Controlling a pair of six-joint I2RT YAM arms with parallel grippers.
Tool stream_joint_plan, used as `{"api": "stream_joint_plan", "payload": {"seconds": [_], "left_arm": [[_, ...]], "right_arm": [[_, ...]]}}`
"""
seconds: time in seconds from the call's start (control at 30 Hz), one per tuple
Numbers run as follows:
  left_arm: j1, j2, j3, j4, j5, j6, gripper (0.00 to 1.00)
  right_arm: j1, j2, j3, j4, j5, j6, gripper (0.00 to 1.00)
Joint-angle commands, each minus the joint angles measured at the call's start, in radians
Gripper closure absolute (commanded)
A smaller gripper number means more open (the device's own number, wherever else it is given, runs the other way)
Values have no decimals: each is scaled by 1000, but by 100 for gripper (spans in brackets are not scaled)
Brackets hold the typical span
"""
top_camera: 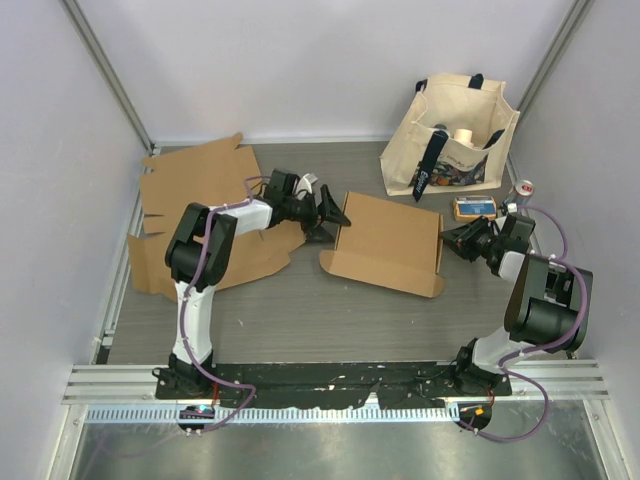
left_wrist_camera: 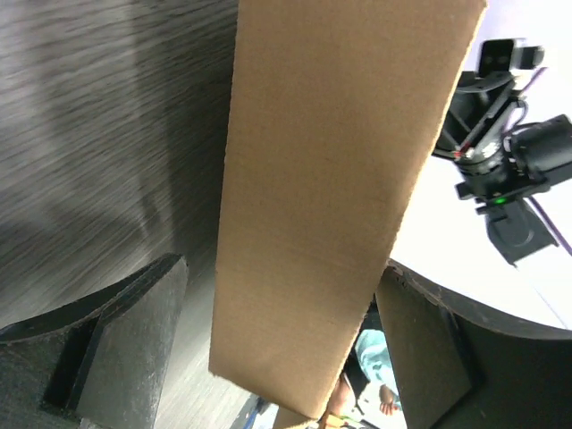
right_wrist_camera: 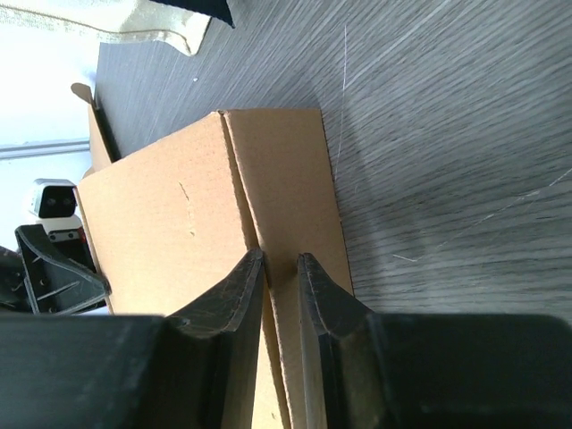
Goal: Fold the paper box
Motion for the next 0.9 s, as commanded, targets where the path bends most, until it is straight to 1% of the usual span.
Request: {"api": "stream_joint_plan", "payload": {"seconds": [0.0, 0.1, 0.2, 0.23, 0.3, 0.33, 0.37, 0.4, 0.43, 0.47, 0.5, 0.53, 0.57, 0.6, 0.67, 0.7, 0.73, 0.8, 0.83, 0.87], "left_arm": [[-13, 41, -59, 377, 137, -238, 11], [-34, 60, -56, 503, 155, -328, 14], [-42, 54, -56, 576, 149, -382, 31], [-40, 50, -59, 584, 149, -385, 42], [-36, 27, -63, 568, 144, -385, 48], [-31, 19, -63, 554, 137, -384, 53], [-30, 2, -65, 519, 137, -384, 55], [-25, -4, -63, 494, 137, -375, 57], [-22, -10, -57, 465, 143, -370, 59], [-19, -18, -57, 407, 143, -369, 60], [-14, -34, -63, 387, 146, -368, 60], [-7, -45, -82, 374, 146, -376, 61], [-4, -56, -94, 356, 148, -384, 61], [-1, -82, -108, 350, 143, -390, 62], [6, -110, -140, 312, 137, -411, 61], [6, -134, -146, 302, 134, -419, 61], [10, -151, -157, 291, 129, -419, 61], [18, -176, -152, 175, 115, -401, 61], [27, -191, -145, 108, 115, -407, 61], [32, -197, -142, 74, 114, -419, 62]], "right_arm": [[-10, 56, -39, -111, 148, -51, 74], [-2, 35, -40, -108, 143, -52, 73], [24, 17, -33, -101, 128, -51, 69], [32, 10, -28, -116, 128, -51, 67], [64, -29, -11, -133, 129, -48, 60], [74, -52, -2, -178, 157, -48, 54], [90, -77, 18, -209, 178, -49, 52], [114, -141, 30, -231, 201, -51, 48], [128, -178, 45, -322, 232, -58, 40], [139, -212, 85, -366, 296, -64, 36], [166, -250, 107, -405, 330, -84, 33], [182, -304, 130, -477, 356, -101, 27], [199, -330, 192, -520, 426, -120, 24], [225, -348, 225, -559, 454, -141, 22], [336, -385, 310, -617, 482, -218, 18], [384, -395, 340, -634, 529, -251, 18], [526, -405, 370, -675, 578, -314, 17], [649, -454, 418, -674, 623, -400, 17], [789, -468, 440, -662, 623, -507, 14], [852, -473, 456, -674, 628, -556, 14]]}}
